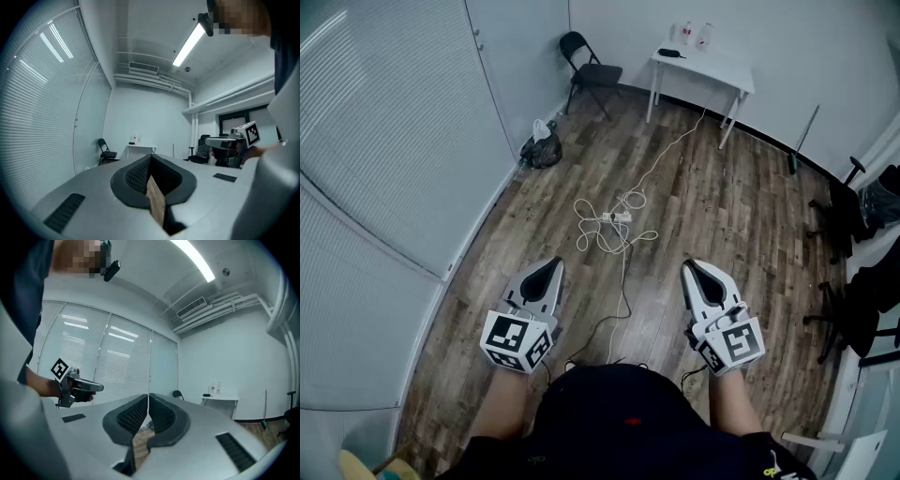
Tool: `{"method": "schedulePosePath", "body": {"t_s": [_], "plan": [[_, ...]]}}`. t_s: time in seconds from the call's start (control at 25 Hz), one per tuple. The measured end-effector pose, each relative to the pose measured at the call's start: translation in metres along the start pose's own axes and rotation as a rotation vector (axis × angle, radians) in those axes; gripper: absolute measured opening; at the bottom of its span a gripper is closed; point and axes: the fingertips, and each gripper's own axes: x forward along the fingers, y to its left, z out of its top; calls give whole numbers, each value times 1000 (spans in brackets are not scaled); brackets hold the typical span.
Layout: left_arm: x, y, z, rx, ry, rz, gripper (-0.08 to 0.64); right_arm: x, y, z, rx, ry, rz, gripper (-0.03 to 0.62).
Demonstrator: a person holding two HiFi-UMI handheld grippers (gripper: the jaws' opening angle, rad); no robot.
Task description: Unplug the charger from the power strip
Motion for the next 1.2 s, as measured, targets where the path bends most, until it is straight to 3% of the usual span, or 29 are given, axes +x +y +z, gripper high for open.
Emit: {"method": "schedulePosePath", "body": {"t_s": [0.36, 0.6, 0.92, 1.2], "plan": [[2, 1, -9, 9, 14, -7, 18, -2, -4, -12, 3, 11, -25, 29], [0, 2, -7, 10, 25, 4, 18, -2, -10, -11, 78, -13, -46, 31], [-18, 22, -18, -10, 32, -15, 18, 10, 21, -18, 64, 48, -39, 31], [-44, 56, -55, -33, 48, -74, 18, 17, 70, -44, 31, 114, -91, 31]]}}
